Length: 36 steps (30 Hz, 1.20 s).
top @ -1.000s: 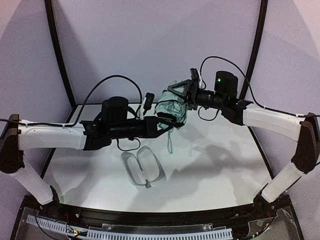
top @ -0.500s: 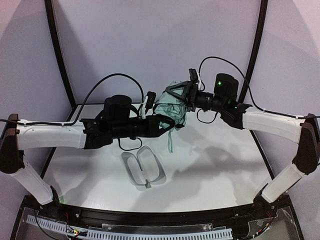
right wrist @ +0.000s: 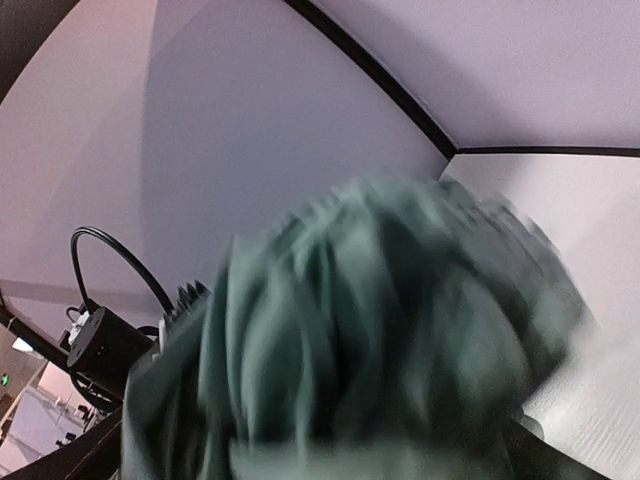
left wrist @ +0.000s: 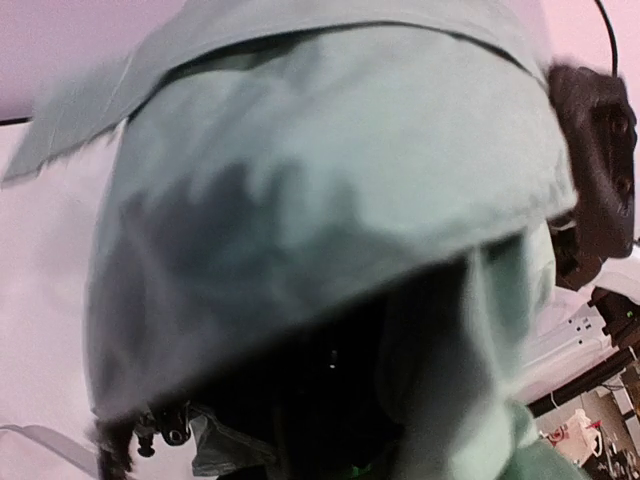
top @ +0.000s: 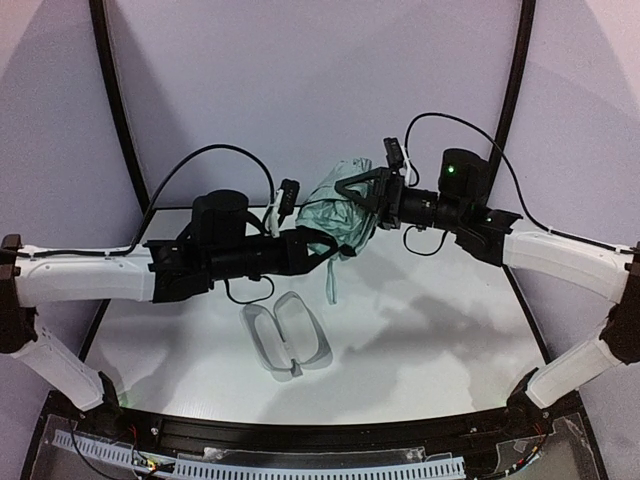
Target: Open the umbrella
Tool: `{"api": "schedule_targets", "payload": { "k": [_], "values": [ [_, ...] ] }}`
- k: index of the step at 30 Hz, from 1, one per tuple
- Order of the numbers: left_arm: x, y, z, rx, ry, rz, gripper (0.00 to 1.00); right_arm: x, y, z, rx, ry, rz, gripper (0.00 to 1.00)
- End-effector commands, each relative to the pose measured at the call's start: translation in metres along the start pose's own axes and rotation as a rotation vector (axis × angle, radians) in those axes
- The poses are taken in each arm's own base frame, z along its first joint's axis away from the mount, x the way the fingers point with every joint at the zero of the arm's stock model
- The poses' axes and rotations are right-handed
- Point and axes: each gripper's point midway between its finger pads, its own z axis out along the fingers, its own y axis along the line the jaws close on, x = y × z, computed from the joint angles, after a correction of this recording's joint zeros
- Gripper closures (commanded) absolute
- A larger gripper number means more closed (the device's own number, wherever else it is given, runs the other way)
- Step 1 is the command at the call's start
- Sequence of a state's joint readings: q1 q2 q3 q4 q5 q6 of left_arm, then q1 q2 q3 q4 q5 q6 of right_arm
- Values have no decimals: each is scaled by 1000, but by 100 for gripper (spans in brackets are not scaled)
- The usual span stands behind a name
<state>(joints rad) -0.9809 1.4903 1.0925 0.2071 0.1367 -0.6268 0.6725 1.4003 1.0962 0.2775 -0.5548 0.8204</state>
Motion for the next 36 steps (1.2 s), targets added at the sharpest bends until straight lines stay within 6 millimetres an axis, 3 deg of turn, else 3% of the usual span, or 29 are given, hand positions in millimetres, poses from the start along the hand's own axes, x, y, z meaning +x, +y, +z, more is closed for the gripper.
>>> {"api": "schedule_targets", "payload": {
  "k": [1, 4, 12, 17, 21, 23, 28, 31, 34, 36],
  "values": [
    [-48, -3, -32, -33, -194, 44, 99, 16, -13, -14, 114, 4, 19, 1],
    [-47, -1, -34, -49, -185, 60, 99, 16, -9, -14, 92, -3, 27, 1],
    [-43, -4, -25, -20, -173, 56, 99, 22, 10, 11, -59, 30, 81, 1],
    [-35, -12, -16, 38, -125, 47, 99, 19, 18, 33, -126, 40, 92, 1],
    [-22, -18, -7, 90, -55, 34, 99, 7, 25, 39, -193, -23, 83, 3],
    [-17, -21, -4, 113, -31, 26, 99, 2, 27, 40, -212, -48, 68, 12],
    [-9, -27, -4, 158, 10, 4, 99, -6, 26, 42, -218, -93, 63, 58],
    [0, -31, -5, 186, 52, 0, 99, -10, 25, 41, -225, -120, 70, 100],
    [8, -28, -7, 179, 82, -10, 99, -13, 26, 40, -229, -129, 75, 100],
    [11, -25, -8, 162, 97, -17, 93, -13, 29, 41, -240, -118, 75, 100]
  ]
}}
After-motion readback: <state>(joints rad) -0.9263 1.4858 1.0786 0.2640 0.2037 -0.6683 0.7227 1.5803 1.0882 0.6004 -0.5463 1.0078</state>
